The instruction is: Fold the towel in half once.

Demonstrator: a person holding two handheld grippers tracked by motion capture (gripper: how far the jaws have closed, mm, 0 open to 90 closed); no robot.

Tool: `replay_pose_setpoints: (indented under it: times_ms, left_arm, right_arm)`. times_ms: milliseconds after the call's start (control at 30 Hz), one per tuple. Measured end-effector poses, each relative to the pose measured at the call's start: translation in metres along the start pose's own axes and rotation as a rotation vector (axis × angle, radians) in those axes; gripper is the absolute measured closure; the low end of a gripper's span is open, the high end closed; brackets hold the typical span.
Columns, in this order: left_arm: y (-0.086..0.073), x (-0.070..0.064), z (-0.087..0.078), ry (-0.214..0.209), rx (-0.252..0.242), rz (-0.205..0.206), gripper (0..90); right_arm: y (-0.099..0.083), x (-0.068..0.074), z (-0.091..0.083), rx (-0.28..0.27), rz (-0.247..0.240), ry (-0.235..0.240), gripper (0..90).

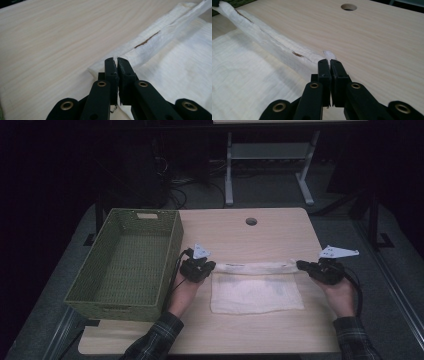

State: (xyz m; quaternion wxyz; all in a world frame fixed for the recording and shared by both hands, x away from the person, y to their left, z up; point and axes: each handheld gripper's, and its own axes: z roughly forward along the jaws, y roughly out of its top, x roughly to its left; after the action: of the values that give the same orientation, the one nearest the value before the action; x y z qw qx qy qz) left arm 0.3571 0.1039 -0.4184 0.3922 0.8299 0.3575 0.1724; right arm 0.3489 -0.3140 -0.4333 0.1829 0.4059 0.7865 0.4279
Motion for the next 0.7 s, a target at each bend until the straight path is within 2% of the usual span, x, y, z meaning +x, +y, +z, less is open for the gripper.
replay_pose_setpoints:
  times_ms: [267,433,567,700]
  left_arm:
    - [-0.011,-0.011,-0.011,-0.054,-0.008,-0.003,86.7]
    - [-0.017,-0.017,-0.015,-0.032,-0.008,0.028,86.7]
    - [-0.022,-0.019,-0.023,-0.040,0.000,0.040,86.7]
    - [-0.029,-0.022,-0.026,-0.054,0.013,0.047,86.6]
  right_arm:
    - [-0.016,0.015,-0.012,0.020,-0.003,0.008,87.3]
    - [-0.022,0.020,-0.020,0.018,-0.010,0.000,87.3]
    - [-0.023,0.022,-0.027,0.008,-0.011,0.009,87.3]
    - [-0.028,0.029,-0.030,0.024,-0.022,0.019,87.3]
